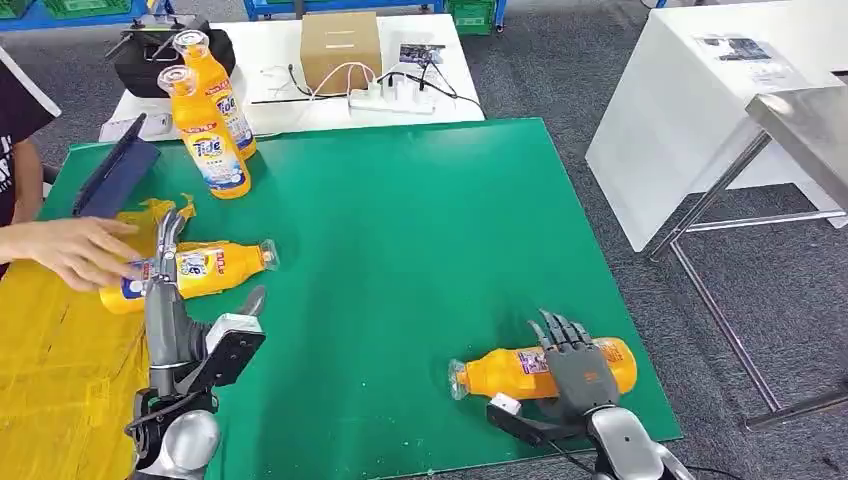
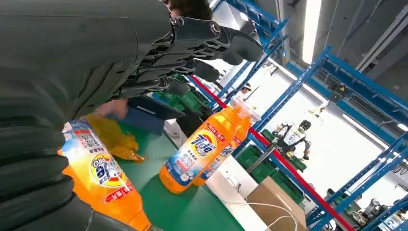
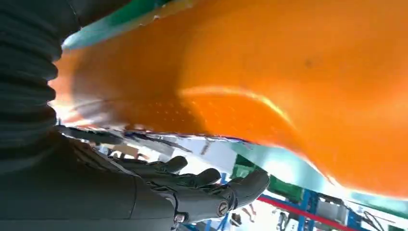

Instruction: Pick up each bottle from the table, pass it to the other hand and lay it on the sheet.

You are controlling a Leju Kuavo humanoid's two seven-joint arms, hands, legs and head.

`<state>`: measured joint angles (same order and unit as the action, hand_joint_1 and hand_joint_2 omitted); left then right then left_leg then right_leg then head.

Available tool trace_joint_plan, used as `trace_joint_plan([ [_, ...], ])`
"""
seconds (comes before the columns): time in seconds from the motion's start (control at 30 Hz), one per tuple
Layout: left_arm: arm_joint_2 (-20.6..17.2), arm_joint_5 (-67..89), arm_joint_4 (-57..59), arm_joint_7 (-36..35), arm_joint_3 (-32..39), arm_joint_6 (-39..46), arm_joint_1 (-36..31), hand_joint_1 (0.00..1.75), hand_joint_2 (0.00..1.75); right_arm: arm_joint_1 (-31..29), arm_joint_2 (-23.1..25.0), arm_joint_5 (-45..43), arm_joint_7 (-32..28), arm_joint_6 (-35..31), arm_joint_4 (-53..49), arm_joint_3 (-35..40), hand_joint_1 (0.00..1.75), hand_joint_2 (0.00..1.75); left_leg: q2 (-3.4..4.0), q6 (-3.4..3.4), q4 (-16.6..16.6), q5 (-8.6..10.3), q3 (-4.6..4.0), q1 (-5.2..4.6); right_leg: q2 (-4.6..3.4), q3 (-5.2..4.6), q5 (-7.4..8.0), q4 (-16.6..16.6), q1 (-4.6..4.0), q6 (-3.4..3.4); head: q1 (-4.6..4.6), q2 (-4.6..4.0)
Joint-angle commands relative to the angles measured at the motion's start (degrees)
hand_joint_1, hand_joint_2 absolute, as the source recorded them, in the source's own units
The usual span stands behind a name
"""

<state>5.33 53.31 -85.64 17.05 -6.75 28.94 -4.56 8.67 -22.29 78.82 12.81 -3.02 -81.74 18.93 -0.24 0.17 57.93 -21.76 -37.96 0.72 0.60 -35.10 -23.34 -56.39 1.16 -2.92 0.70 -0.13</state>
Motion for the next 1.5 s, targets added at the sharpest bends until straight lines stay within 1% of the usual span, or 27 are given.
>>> trace_joint_plan([
  [0.03,0.51,-0.82,1.80,0.38,0.01,-0.08,-1.00,0.00,1.75,0.41,0.70,-0.03,-0.83,1.60,3.37,-3.01,0.00,1.75,-0.06,0.01,-0.04,-0.07,0.20,0.01,0.05,0.23,-0.09,0.05,-0.02,0.11,0.00,0.00],
  [0.17,0.45,-1.10,1.87,0.51,-0.05,-0.10,-1.08,0.00,1.75,0.56,0.31,-0.28,-1.19,1.98,3.12,-2.61,0.00,1.75,-0.07,0.02,-0.03,-0.12,0.32,0.00,0.05,0.35,-0.15,0.05,-0.02,0.15,0.00,0.00],
  [0.2,0.41,-1.27,2.07,0.62,-0.15,-0.04,-1.17,0.00,1.75,0.80,-0.28,-0.98,-1.49,2.50,2.90,-2.33,0.03,1.75,-0.05,0.02,-0.02,-0.09,0.23,0.03,0.05,0.26,-0.10,0.05,-0.04,0.12,0.00,0.00],
  [0.23,0.38,-1.33,2.25,0.67,-0.22,-0.02,-1.28,0.00,1.75,1.01,-0.66,-1.44,-1.77,2.59,2.67,-2.17,0.80,1.75,-0.05,0.01,-0.03,-0.03,0.11,0.01,0.05,0.12,-0.05,0.04,-0.02,0.07,0.00,0.00],
  [0.27,0.33,-1.45,2.39,0.82,-0.35,0.05,-1.39,0.00,1.75,1.36,-1.22,-2.76,-2.75,2.63,2.34,-2.04,1.50,1.75,-0.09,0.03,-0.03,-0.08,0.23,0.00,0.09,0.27,-0.11,0.05,-0.02,0.11,0.00,0.00],
  [0.3,0.25,-1.79,2.52,1.13,-0.53,0.13,-1.50,0.00,1.75,1.69,-2.07,-4.25,-3.65,2.96,1.94,-1.66,1.75,1.75,-0.09,0.03,-0.02,-0.11,0.28,0.01,0.08,0.32,-0.14,0.05,-0.03,0.14,0.00,0.00],
  [0.33,0.23,-2.03,2.67,1.41,-0.74,0.25,-1.64,0.00,1.75,1.89,-2.83,-5.41,-4.14,3.22,1.75,-1.39,1.75,1.75,-0.07,0.02,-0.02,-0.04,0.13,0.00,0.07,0.13,-0.07,0.03,-0.01,0.08,0.00,0.00],
  [0.5,0.26,-3.57,3.44,2.68,-2.10,1.10,-1.99,0.00,1.75,2.51,-5.70,-10.92,-6.14,4.21,2.62,-0.17,1.75,1.75,-0.11,0.02,-0.02,-0.05,0.14,-0.01,0.10,0.18,-0.08,0.04,0.00,0.08,0.00,0.00],
  [0.57,0.20,-4.26,3.39,3.39,-2.54,1.48,-2.04,0.00,1.75,3.32,-7.23,-14.07,-8.67,3.95,1.73,0.29,1.62,1.75,-0.16,0.02,-0.05,-0.06,0.21,-0.02,0.14,0.25,-0.12,0.07,0.01,0.11,0.00,0.00],
  [0.63,0.37,-5.29,2.84,4.13,-2.63,2.20,-1.78,0.00,1.75,3.26,-8.44,-14.86,-8.59,3.58,0.89,1.63,1.62,1.75,-0.19,0.02,-0.02,-0.10,0.26,0.00,0.17,0.31,-0.16,0.07,-0.01,0.13,0.00,0.00],
  [0.7,0.66,-5.48,0.93,4.36,-2.64,2.75,-0.83,0.00,1.75,1.53,-6.33,-13.37,-9.25,0.40,0.86,2.68,1.69,1.75,-0.10,0.01,-0.02,-0.05,0.14,0.01,0.09,0.17,-0.08,0.07,-0.01,0.08,0.00,0.00],
  [0.73,0.66,-5.51,0.35,4.43,-2.71,2.76,-0.54,0.00,1.75,0.86,-5.49,-13.06,-9.17,0.41,0.99,3.13,1.69,1.75,-0.12,0.02,-0.02,-0.13,0.31,0.01,0.10,0.35,-0.16,0.08,-0.03,0.15,0.00,0.00],
  [0.77,0.63,-5.54,-0.07,4.44,-2.75,2.65,-0.32,0.00,1.75,0.35,-5.05,-12.35,-9.16,0.10,0.84,3.73,1.75,1.75,0.00,0.01,-0.03,-0.09,0.22,0.03,-0.01,0.23,-0.08,0.09,-0.05,0.12,0.00,0.00],
  [0.8,0.66,-5.51,-0.53,4.50,-2.78,2.52,-0.13,0.00,1.75,0.01,-4.26,-11.90,-9.75,-1.43,0.51,4.05,1.71,1.75,0.00,0.00,-0.02,-0.07,0.15,0.04,-0.01,0.18,-0.05,0.08,-0.05,0.10,0.02,0.00],
  [0.83,0.77,-5.34,-1.22,4.45,-2.69,2.21,0.19,0.00,1.75,-0.45,-2.57,-11.69,-11.05,-4.16,-0.06,3.70,1.75,1.75,0.06,0.00,-0.02,-0.09,0.18,0.04,-0.07,0.21,-0.06,0.08,-0.05,0.12,0.00,0.00],
  [0.93,0.77,-5.34,-1.22,4.45,-2.69,2.21,0.19,0.00,1.75,-0.45,-2.57,-11.69,-11.05,-4.16,-0.06,3.70,1.75,1.75,0.06,0.00,-0.02,-0.09,0.18,0.04,-0.07,0.21,-0.06,0.08,-0.05,0.12,0.00,0.00],
  [0.97,0.76,-5.20,-1.47,4.34,-2.75,1.81,0.29,0.00,1.75,-0.47,-1.90,-11.46,-11.59,-5.73,-0.66,3.50,1.75,1.75,0.07,0.00,-0.02,-0.12,0.24,0.04,-0.08,0.26,-0.08,0.08,-0.05,0.15,0.00,0.00],
  [1.0,1.08,-5.30,-2.93,3.74,-2.83,-0.63,0.92,0.00,1.75,-0.93,1.96,-9.43,-12.48,-8.16,-2.60,2.12,1.75,1.75,0.17,-0.02,-0.03,-0.12,0.22,0.06,-0.18,0.21,-0.04,0.06,-0.09,0.16,0.00,0.00],
  [1.07,1.58,-12.57,-5.82,3.93,-3.39,-9.52,2.14,0.00,1.75,-0.86,7.96,-7.72,-14.27,-12.37,-5.01,-0.79,1.75,1.75,0.16,-0.02,-0.03,-0.12,0.17,0.02,-0.17,0.16,-0.06,0.02,-0.07,0.15,-0.02,0.00],
  [1.1,1.80,-16.06,-7.93,3.82,-4.23,-14.38,3.09,0.00,1.75,-0.80,13.09,-10.26,-16.16,-15.56,-7.14,-2.89,1.75,1.75,0.17,-0.02,-0.02,-0.10,0.11,0.04,-0.18,0.10,-0.03,0.02,-0.09,0.12,-0.02,0.00],
  [1.13,1.90,-18.20,-9.03,3.72,-4.92,-17.11,3.62,0.00,1.75,-0.85,16.07,-14.74,-18.29,-16.34,-8.74,-3.57,1.75,1.75,0.27,-0.04,-0.01,-0.19,0.25,0.09,-0.28,0.22,-0.08,0.03,-0.13,0.20,0.00,0.00],
  [1.2,1.61,-23.84,-10.16,3.14,-6.61,-23.05,4.17,0.00,1.75,-0.88,20.71,-19.48,-20.34,-18.57,-10.86,-5.32,1.75,1.75,0.24,-0.04,0.00,-0.11,0.05,0.11,-0.25,0.02,-0.04,-0.03,-0.12,0.16,0.00,0.00],
  [1.23,1.45,-25.42,-10.35,2.95,-7.01,-24.42,4.29,0.00,1.75,-0.95,21.96,-20.53,-21.05,-19.36,-11.04,-5.90,1.75,1.75,0.34,-0.06,0.01,-0.19,0.17,0.12,-0.35,0.10,-0.10,-0.06,-0.13,0.23,0.00,0.00],
  [1.3,1.32,-26.93,-10.22,2.97,-7.63,-25.59,4.47,0.00,1.75,-1.31,23.42,-23.25,-22.38,-20.29,-11.05,-6.54,1.75,1.75,0.20,-0.05,-0.02,-0.11,0.08,0.11,-0.21,0.01,-0.08,-0.04,-0.12,0.18,-0.02,0.00],
  [1.37,1.25,-26.94,-9.99,2.96,-7.68,-25.60,4.49,0.00,1.75,-1.47,23.33,-23.70,-22.74,-20.37,-10.62,-6.88,1.75,1.75,0.12,-0.03,0.00,-0.12,0.14,0.08,-0.13,0.09,-0.13,-0.06,-0.09,0.19,0.00,0.00],
  [1.43,0.53,-29.56,-9.80,3.32,-8.48,-28.06,4.47,0.00,1.75,-1.67,25.76,-29.58,-26.78,-22.19,-9.75,-9.13,1.75,1.75,0.09,0.00,0.00,-0.15,0.22,0.09,-0.12,0.20,-0.18,-0.03,-0.10,0.16,-0.02,0.00],
  [1.5,0.05,-30.20,-9.20,3.46,-10.16,-28.86,4.37,0.00,1.75,-3.00,28.86,-35.75,-30.15,-21.58,-7.83,-10.87,1.75,1.75,0.12,-0.01,-0.04,-0.08,0.11,0.08,-0.14,0.07,-0.11,-0.01,-0.08,0.12,0.00,0.00],
])
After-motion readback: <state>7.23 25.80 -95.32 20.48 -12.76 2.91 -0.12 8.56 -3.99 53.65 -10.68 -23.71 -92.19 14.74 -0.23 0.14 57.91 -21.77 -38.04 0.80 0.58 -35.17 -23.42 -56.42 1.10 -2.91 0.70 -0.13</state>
